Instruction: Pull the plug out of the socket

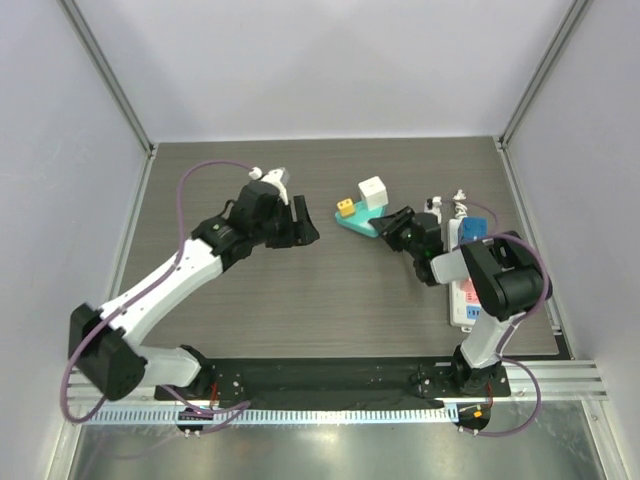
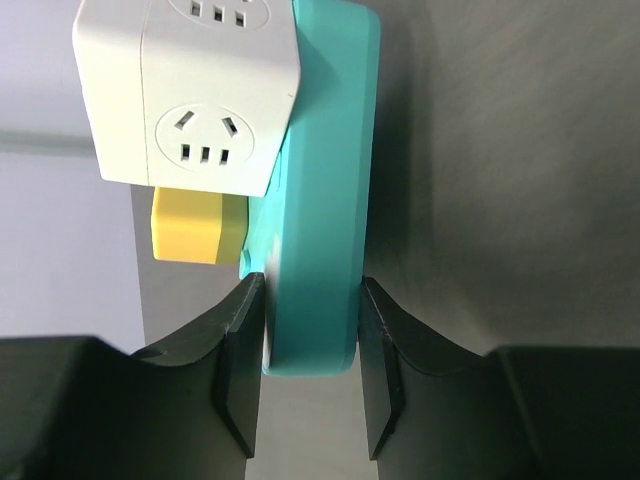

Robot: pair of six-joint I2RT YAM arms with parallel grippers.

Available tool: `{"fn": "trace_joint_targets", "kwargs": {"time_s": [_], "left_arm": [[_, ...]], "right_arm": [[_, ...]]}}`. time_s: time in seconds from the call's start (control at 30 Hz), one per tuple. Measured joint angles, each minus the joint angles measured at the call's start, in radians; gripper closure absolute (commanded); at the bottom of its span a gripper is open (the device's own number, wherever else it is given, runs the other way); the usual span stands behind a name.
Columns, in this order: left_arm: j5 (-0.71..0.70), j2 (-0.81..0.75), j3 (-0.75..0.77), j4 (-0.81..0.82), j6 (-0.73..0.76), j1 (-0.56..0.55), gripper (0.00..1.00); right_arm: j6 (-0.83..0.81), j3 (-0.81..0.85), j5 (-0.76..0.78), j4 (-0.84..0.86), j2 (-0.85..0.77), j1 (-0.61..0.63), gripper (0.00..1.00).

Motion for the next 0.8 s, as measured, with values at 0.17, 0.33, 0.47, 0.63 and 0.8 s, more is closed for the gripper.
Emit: {"fn": "trace_joint_targets", "kwargs": {"time_s": [0.17, 0.33, 0.47, 0.63, 0.8], "left_arm": [[0.012, 0.193, 0.103, -0.028, -0.003, 0.0, 0.29], [0.009, 0.347, 0.195, -0.038, -0.057, -0.002, 0.3], [-0.031, 0.397, 0.199, -0.049, -0.123, -0.017, 0.36], [-0.105, 0.383, 0.145, -0.037, -0.22, -0.04, 0.3], [-0.138, 0.39, 0.129, -0.037, -0.283, -0.044, 0.24]], "right_arm": [[0.006, -0.192, 0.045, 0.134, -0.084, 0.167, 0.99], [0.014, -0.26, 0.092, 0.291, -0.043, 0.271, 0.99], [0.011, -0.267, 0.145, 0.379, 0.004, 0.306, 0.99], [0.006, -0.286, 0.184, 0.439, 0.026, 0.322, 0.99], [-0.004, -0.294, 0.206, 0.457, 0.026, 0.328, 0.99]]}}
